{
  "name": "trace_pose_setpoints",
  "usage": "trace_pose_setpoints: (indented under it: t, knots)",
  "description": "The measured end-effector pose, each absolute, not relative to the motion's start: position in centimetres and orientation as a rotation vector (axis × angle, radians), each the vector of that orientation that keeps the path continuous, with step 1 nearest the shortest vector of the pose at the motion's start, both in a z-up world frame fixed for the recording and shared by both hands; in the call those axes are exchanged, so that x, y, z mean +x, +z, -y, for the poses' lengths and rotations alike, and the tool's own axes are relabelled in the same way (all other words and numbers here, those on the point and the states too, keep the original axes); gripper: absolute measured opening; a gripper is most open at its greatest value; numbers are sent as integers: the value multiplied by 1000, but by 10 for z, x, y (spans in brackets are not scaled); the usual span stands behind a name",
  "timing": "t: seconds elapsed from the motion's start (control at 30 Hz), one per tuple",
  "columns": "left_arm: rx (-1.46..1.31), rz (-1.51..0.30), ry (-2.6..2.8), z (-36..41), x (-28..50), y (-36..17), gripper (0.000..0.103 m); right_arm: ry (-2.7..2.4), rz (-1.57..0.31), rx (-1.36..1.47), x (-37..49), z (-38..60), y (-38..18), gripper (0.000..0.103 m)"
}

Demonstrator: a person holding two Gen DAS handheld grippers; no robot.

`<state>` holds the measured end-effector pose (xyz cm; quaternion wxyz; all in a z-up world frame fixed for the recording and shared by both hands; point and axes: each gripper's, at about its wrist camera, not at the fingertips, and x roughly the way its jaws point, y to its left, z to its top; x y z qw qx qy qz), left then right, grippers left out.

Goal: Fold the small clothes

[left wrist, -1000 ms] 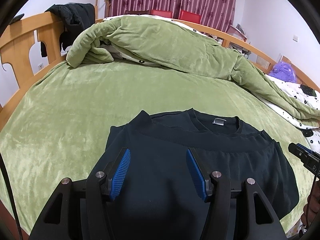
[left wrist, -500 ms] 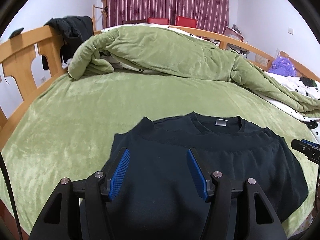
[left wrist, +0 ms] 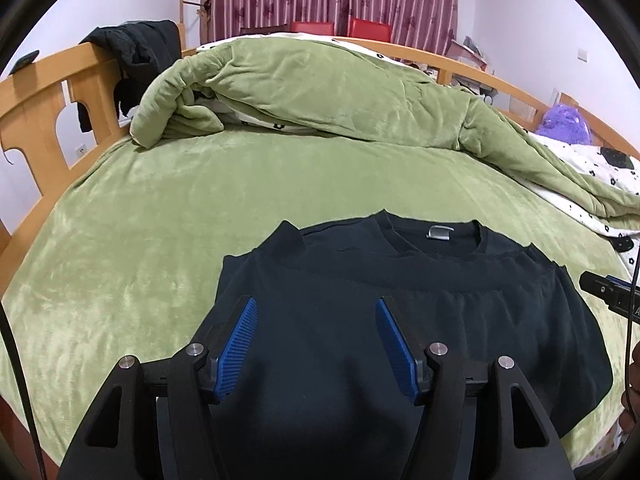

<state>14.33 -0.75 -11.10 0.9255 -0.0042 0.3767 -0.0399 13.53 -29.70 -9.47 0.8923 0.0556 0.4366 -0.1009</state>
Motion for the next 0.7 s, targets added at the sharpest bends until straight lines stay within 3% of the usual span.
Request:
trace_pose_setpoints:
  t: [0.33, 0.7]
  knots:
    - [-12, -753, -55, -4, 143, -109, 62, -186, -848, 40, 136, 282, -91, 73]
    - [-77, -751, -56, -31, 140, -104, 62, 9, -877, 199, 144, 268, -103, 73]
